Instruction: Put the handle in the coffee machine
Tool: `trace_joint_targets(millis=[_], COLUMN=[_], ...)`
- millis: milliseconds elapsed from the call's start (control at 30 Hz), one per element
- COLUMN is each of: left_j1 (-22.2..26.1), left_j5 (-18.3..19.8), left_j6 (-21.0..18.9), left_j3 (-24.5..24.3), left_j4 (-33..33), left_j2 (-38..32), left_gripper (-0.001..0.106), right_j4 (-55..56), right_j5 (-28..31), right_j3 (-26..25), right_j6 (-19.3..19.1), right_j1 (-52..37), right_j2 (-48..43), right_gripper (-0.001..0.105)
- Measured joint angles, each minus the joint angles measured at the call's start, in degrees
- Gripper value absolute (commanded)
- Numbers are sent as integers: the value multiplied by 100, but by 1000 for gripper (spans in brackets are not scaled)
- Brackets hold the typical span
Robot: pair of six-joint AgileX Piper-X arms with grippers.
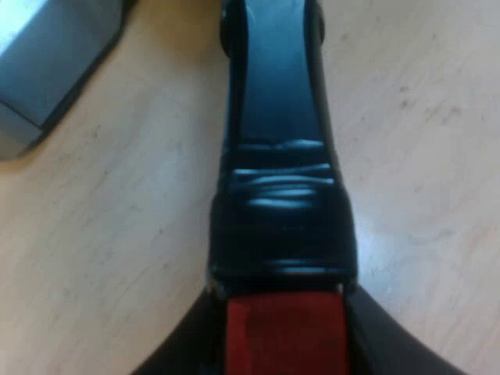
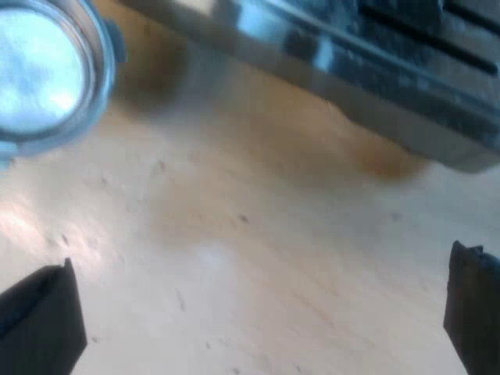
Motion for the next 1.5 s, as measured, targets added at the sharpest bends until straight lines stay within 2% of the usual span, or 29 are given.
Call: trace_joint_targets(millis=[133, 400, 533, 700, 900, 1033, 1300, 1500], left_j1=[157, 496, 494, 494, 830, 897, 1344, 1388], left_j5=[121, 347, 416, 444, 584, 628, 841, 1003], left_j6=[160, 292, 389, 389, 403, 435, 843, 1000], left_j3=[-50, -392, -568, -591, -591, -663, -865, -954], left_j4=[276, 380, 406, 406, 428, 418, 317, 282], left_j2=[0, 0, 0, 0, 0, 186, 573, 991], left_gripper=[0, 0, 0, 0, 0, 0, 0, 0], right_j4=[-93, -670, -999, -1455, -2220, -3153, -5016, -5731], right_j5=[-199, 910, 1523, 1996, 2519, 2550, 2762, 2963], right_j3=[0, 0, 24, 277, 773, 1140, 1835, 2012], right_j6=[-5, -5, 199, 362, 583, 562, 227, -10], right_j1=[65, 880, 1193, 1485, 1746, 1793, 1844, 1844], right_j2=[-79, -457, -477, -477, -477, -477, -477, -346], right_gripper=[97, 97, 97, 97, 97, 97, 97, 97])
